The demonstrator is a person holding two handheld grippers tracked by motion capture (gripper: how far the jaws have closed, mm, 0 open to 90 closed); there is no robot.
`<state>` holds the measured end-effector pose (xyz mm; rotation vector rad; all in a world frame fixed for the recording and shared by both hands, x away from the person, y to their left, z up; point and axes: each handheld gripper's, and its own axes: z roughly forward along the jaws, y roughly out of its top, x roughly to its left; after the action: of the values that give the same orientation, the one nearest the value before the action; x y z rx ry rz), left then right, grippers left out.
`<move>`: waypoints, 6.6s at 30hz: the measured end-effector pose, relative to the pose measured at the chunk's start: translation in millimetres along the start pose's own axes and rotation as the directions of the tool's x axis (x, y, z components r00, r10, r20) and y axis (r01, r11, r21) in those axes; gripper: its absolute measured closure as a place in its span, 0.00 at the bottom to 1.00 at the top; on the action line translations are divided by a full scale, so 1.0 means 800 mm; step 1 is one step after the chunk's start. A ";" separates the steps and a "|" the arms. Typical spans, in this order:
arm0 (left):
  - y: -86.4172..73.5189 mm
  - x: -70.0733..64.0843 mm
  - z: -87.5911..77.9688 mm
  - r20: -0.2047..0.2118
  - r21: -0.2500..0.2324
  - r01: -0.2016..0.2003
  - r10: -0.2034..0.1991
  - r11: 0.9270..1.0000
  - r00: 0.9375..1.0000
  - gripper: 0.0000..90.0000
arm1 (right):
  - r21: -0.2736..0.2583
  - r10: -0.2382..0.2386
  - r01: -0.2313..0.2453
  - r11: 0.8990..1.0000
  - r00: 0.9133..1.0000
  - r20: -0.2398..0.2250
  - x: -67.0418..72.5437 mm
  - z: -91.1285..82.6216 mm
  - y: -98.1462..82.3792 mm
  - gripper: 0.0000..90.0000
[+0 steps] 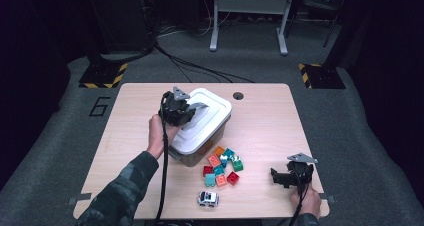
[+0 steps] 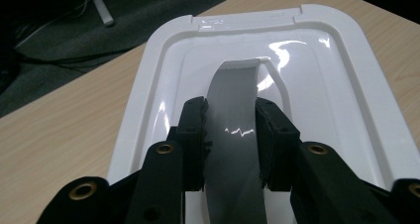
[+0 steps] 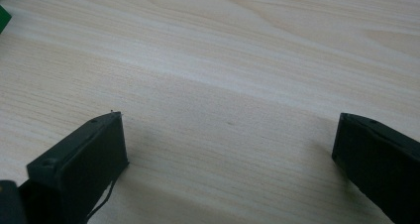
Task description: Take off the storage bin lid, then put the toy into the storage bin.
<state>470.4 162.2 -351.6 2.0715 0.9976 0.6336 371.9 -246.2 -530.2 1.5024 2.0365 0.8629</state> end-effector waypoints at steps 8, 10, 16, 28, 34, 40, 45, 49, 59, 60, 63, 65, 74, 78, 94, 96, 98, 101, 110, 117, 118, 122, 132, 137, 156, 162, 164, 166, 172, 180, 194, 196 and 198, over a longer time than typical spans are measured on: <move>0.017 0.007 -0.024 -0.018 -0.042 -0.004 0.003 0.999 1.000 0.75 | 0.000 0.002 -0.002 1.000 1.000 0.001 0.000 0.000 0.000 0.00; 0.019 0.011 -0.028 -0.022 -0.050 0.004 -0.005 0.999 1.000 0.75 | -0.001 0.002 -0.002 1.000 1.000 0.001 0.000 0.000 0.000 0.00; 0.022 0.027 -0.039 -0.043 -0.072 0.024 -0.027 0.997 0.999 0.75 | 0.000 0.003 -0.003 1.000 1.000 0.001 0.000 0.000 0.000 0.00; 0.012 0.071 -0.063 -0.113 -0.095 0.067 -0.077 0.993 0.991 0.75 | 0.000 0.000 0.000 1.000 1.000 0.000 0.000 0.000 0.000 0.00; 0.003 0.093 -0.074 -0.153 -0.090 0.082 -0.095 0.993 0.984 0.75 | 0.000 0.000 0.000 1.000 1.000 0.000 0.000 0.000 0.000 0.00; -0.011 0.115 -0.079 -0.193 -0.090 0.117 -0.132 0.989 0.972 0.75 | 0.000 -0.001 0.001 1.000 1.000 0.002 0.000 0.000 0.000 0.00; -0.021 0.128 -0.080 -0.218 -0.089 0.136 -0.153 0.987 0.964 0.75 | 0.000 0.000 0.000 1.000 1.000 0.000 0.000 0.000 0.000 0.00; -0.035 0.142 -0.080 -0.249 -0.087 0.151 -0.168 0.985 0.954 0.75 | 0.000 0.000 0.000 1.000 1.000 0.000 0.000 0.000 0.000 0.00; -0.065 0.169 -0.073 -0.306 -0.073 0.213 -0.225 0.974 0.925 0.75 | 0.000 0.000 0.000 1.000 1.000 0.000 0.000 0.000 0.000 0.00; -0.068 0.171 -0.072 -0.312 -0.073 0.220 -0.232 0.973 0.921 0.75 | 0.000 0.000 0.000 1.000 1.000 0.000 0.000 0.000 0.000 0.00; -0.074 0.174 -0.069 -0.322 -0.071 0.228 -0.238 0.971 0.916 0.75 | 0.001 0.000 0.000 1.000 1.000 0.000 0.000 0.000 0.000 0.00; -0.083 0.178 -0.064 -0.334 -0.057 0.244 -0.249 0.968 0.909 0.75 | 0.000 0.000 0.000 1.000 1.000 0.000 0.000 0.000 0.000 0.00; -0.114 0.190 -0.047 -0.375 -0.033 0.297 -0.287 0.954 0.881 0.75 | 0.000 0.000 0.000 1.000 1.000 0.000 0.000 0.000 0.000 0.00; -0.133 0.195 -0.035 -0.392 -0.013 0.336 -0.314 0.942 0.865 0.75 | 0.000 0.000 0.000 1.000 1.000 0.000 0.000 0.000 0.000 0.00; -0.191 0.204 -0.001 -0.411 0.034 0.429 -0.379 0.903 0.829 0.75 | 0.000 0.000 0.000 1.000 1.000 0.000 0.000 0.000 0.000 0.00; -0.197 0.203 0.005 -0.420 0.047 0.424 -0.368 0.904 0.830 0.75 | 0.000 -0.001 0.001 1.000 1.000 0.000 0.000 0.000 0.000 0.00; -0.202 0.202 0.010 -0.416 0.068 0.418 -0.355 0.906 0.837 0.75 | 0.000 0.000 0.000 1.000 1.000 0.000 0.000 0.000 0.000 0.00; -0.206 0.201 0.015 -0.417 0.078 0.420 -0.353 0.904 0.838 0.75 | 0.000 0.000 0.000 1.000 1.000 0.000 0.000 0.000 0.000 0.00; -0.218 0.202 0.029 -0.414 0.100 0.424 -0.350 0.900 0.840 0.75 | 0.000 -0.002 0.002 1.000 1.000 0.002 0.000 0.000 0.000 0.00; -0.220 0.201 0.028 -0.420 0.085 0.430 -0.359 0.899 0.834 0.70 | 0.000 0.000 0.000 1.000 1.000 0.000 0.000 0.000 0.000 0.00; -0.219 0.201 0.025 -0.415 0.068 0.441 -0.377 0.895 0.828 0.59 | 0.000 0.000 0.000 1.000 1.000 0.000 0.000 0.000 0.000 0.00; -0.219 0.202 0.013 -0.388 0.036 0.460 -0.412 0.887 0.825 0.39 | 0.000 0.000 0.000 1.000 1.000 0.000 0.000 0.000 0.000 0.00; -0.227 0.183 -0.030 -0.279 0.032 0.398 -0.374 0.917 0.884 0.11 | 0.001 -0.001 0.001 1.000 1.000 0.000 0.000 0.000 0.000 0.00; -0.236 0.171 -0.049 -0.243 0.038 0.376 -0.357 0.926 0.902 0.02 | 0.001 0.000 0.000 1.000 1.000 0.000 0.000 0.000 0.000 0.00; -0.288 0.095 -0.080 0.012 0.010 0.223 -0.223 0.975 0.975 0.00 | 0.002 -0.001 0.001 1.000 1.000 0.000 0.000 0.000 0.000 0.00; -0.299 0.051 -0.067 0.129 0.048 0.039 -0.045 0.998 0.991 0.00 | 0.002 -0.001 0.001 1.000 1.000 0.001 0.001 0.000 0.000 0.00; -0.303 0.044 -0.059 0.155 0.078 0.001 -0.013 0.997 0.988 0.00 | 0.003 0.000 0.000 1.000 1.000 0.001 0.001 0.000 0.000 0.00; -0.307 0.038 -0.052 0.177 0.089 -0.018 0.002 0.996 0.984 0.00 | 0.004 0.008 -0.008 1.000 1.000 0.004 0.002 0.000 0.001 0.00; -0.317 0.026 -0.037 0.228 0.103 -0.082 0.057 0.991 0.972 0.01 | 0.004 0.008 -0.008 1.000 1.000 0.006 0.002 0.000 0.000 0.00; -0.314 0.026 -0.033 0.233 0.107 -0.076 0.049 0.991 0.971 0.00 | 0.002 0.043 -0.043 0.999 0.998 0.041 0.007 -0.003 -0.002 0.00; -0.315 0.026 -0.032 0.196 0.099 -0.041 0.021 0.994 0.980 0.00 | 0.046 -0.025 0.023 0.999 0.999 0.037 0.027 -0.016 0.006 0.03; -0.315 0.026 -0.032 0.194 0.100 -0.040 0.020 0.994 0.981 0.00 | 0.032 -0.020 0.020 0.999 1.000 0.012 0.033 -0.022 0.012 0.04; -0.315 0.025 -0.032 0.193 0.100 -0.029 0.009 0.995 0.981 0.00 | 0.021 -0.020 0.020 1.000 1.000 -0.005 0.037 -0.025 0.015 0.04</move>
<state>352.0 295.9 -532.5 2.1873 0.9166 0.3887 357.3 -219.8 -507.3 1.4895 2.0673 0.8403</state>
